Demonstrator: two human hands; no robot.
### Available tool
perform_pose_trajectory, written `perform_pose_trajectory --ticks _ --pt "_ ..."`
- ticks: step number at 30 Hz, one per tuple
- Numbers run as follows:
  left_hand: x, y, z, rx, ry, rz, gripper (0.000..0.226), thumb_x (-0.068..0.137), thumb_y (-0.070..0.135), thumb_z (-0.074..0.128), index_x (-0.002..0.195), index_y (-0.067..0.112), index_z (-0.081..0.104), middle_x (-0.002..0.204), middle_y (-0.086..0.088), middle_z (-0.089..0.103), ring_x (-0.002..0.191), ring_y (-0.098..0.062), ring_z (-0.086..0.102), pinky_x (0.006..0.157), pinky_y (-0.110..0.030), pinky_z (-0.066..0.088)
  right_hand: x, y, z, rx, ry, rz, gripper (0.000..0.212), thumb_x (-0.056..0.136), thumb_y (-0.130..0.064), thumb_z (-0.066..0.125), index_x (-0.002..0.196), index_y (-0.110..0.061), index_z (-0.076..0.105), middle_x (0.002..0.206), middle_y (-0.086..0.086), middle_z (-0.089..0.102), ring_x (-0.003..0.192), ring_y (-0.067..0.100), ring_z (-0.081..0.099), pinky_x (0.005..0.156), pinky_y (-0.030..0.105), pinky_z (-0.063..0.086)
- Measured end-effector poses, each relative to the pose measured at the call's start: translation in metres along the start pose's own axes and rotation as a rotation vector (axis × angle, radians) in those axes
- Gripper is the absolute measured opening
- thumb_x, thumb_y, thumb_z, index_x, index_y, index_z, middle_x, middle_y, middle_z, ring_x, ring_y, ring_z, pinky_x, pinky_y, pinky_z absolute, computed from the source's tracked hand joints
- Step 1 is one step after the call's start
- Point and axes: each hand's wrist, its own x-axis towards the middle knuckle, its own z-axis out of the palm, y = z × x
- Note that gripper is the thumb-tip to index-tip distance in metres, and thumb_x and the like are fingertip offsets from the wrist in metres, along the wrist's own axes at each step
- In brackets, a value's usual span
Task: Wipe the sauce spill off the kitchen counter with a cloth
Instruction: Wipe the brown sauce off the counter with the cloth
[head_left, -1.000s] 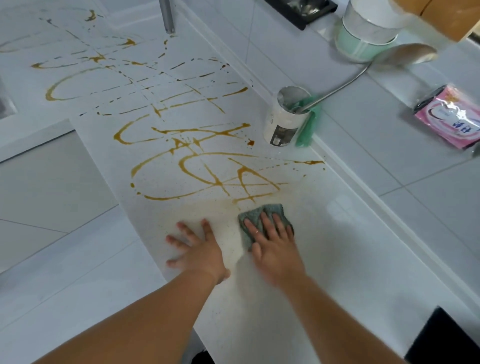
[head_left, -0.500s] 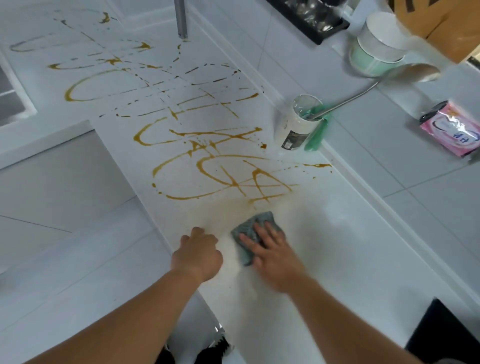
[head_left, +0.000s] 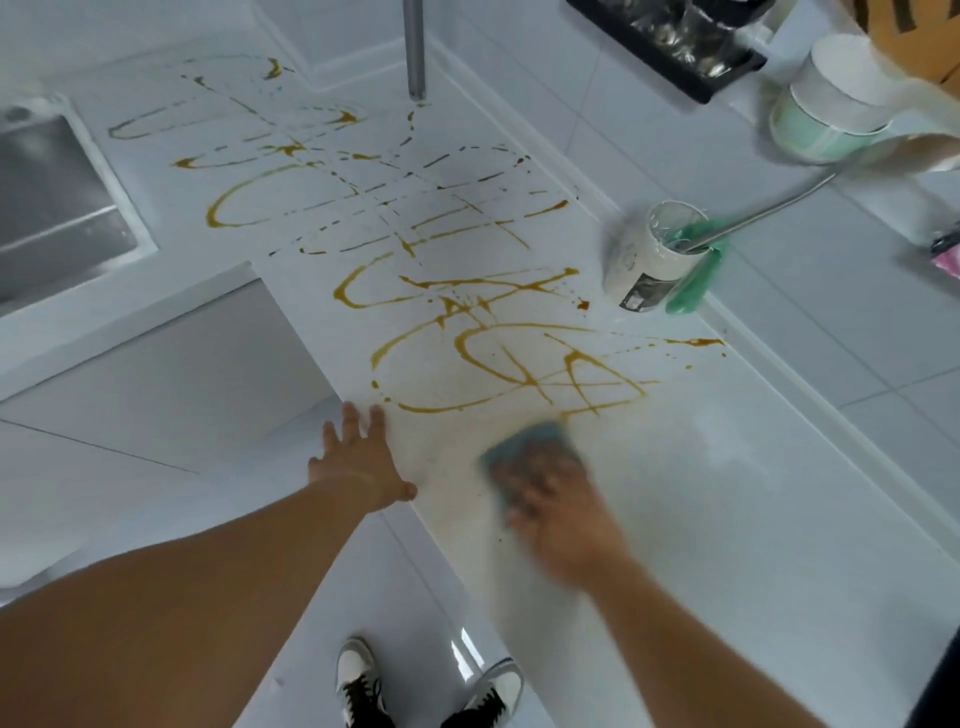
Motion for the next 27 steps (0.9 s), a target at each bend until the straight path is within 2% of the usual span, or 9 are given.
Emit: perform_pose_trajectory --ticks 4,7,9,12,15,18,23,25,27 --pt "0.005 -0.004 0.008 -0.092 -0.025 0.026 0.132 0.081 0.058 0.077 0.157 0.034 -0.028 0.156 0.004 -0.049 0.147 -0.032 0.039 0.104 -0.05 0.049 0.028 0.044 -0.031 0.297 0.094 0.868 0.055 0.112 -0.048 0.02 0.166 -0.041 0.012 0.176 0.01 0.004 0.161 0.033 -0.003 0.128 0.051 -0.004" --pt "0.001 -0.003 0.005 -0.032 -0.022 0.018 0.131 0.082 0.062 0.074 0.157 0.033 -0.028 0.156 0.002 -0.049 0.136 -0.029 0.053 0.089 -0.044 0.05 0.03 -0.05 0.004 0.124 0.188 0.558 0.058 0.107 -0.04 0.033 0.164 -0.034 0.025 0.17 0.016 0.028 0.159 0.041 0.015 0.126 0.062 0.007" --pt "0.0 0.002 0.0 0.03 -0.004 0.011 0.13 0.083 0.062 0.074 0.158 0.029 -0.027 0.158 -0.003 -0.047 0.129 -0.029 0.059 0.082 -0.04 0.047 0.02 -0.102 0.027 0.077 0.101 0.224 0.061 0.104 -0.044 0.029 0.164 -0.044 0.017 0.173 0.008 0.02 0.162 0.034 0.006 0.127 0.059 0.002" --pt "-0.002 0.011 -0.003 0.095 -0.013 0.003 0.129 0.085 0.058 0.074 0.16 0.023 -0.025 0.16 -0.01 -0.043 0.121 -0.027 0.063 0.079 -0.037 0.043 0.034 -0.055 0.01 0.003 -0.048 -0.057 0.061 0.103 -0.046 0.021 0.163 -0.05 0.013 0.176 0.0 0.01 0.162 0.027 -0.001 0.129 0.049 -0.002" --pt "0.0 0.014 -0.003 0.116 -0.015 -0.003 0.124 0.088 0.053 0.072 0.16 0.022 -0.024 0.159 -0.013 -0.043 0.106 -0.023 0.065 0.072 -0.036 0.041 0.053 0.028 -0.02 0.066 0.037 0.402 0.057 0.108 -0.039 0.025 0.164 -0.043 0.015 0.175 0.008 0.012 0.161 0.034 0.006 0.13 0.047 0.007" --pt "-0.002 0.012 -0.003 0.103 -0.018 -0.005 0.121 0.091 0.051 0.07 0.159 0.022 -0.026 0.158 -0.012 -0.045 0.083 -0.02 0.055 0.064 -0.034 0.04 0.064 0.012 -0.018 0.136 0.1 0.856 0.062 0.11 -0.037 0.029 0.167 -0.04 0.004 0.176 0.009 0.0 0.162 0.033 -0.003 0.129 0.052 0.003" --pt "-0.002 0.012 -0.004 0.057 0.012 0.009 0.116 0.092 0.034 0.069 0.159 0.022 -0.025 0.159 -0.012 -0.044 0.107 -0.022 0.065 0.077 -0.036 0.045 0.05 -0.132 0.038 0.043 0.068 0.211 0.07 0.098 -0.043 0.025 0.165 -0.047 0.008 0.175 0.006 0.005 0.162 0.034 -0.006 0.126 0.056 0.001" --pt "-0.004 0.009 -0.005 0.034 -0.001 -0.007 0.119 0.091 0.033 0.071 0.159 0.023 -0.025 0.159 -0.012 -0.045 0.113 -0.025 0.064 0.094 -0.042 0.05 0.046 -0.112 0.031 0.065 -0.075 -0.032 0.066 0.099 -0.046 0.02 0.159 -0.059 -0.004 0.174 -0.007 -0.009 0.16 0.022 -0.02 0.128 0.049 -0.007" --pt "-0.002 0.008 -0.004 0.043 -0.017 -0.003 0.124 0.089 0.045 0.074 0.158 0.024 -0.028 0.157 -0.012 -0.046 0.115 -0.027 0.064 0.105 -0.052 0.047 0.054 -0.06 0.006 0.173 -0.069 -0.007 0.06 0.102 -0.047 0.024 0.161 -0.051 0.021 0.174 -0.003 0.011 0.161 0.023 0.003 0.131 0.048 0.004"
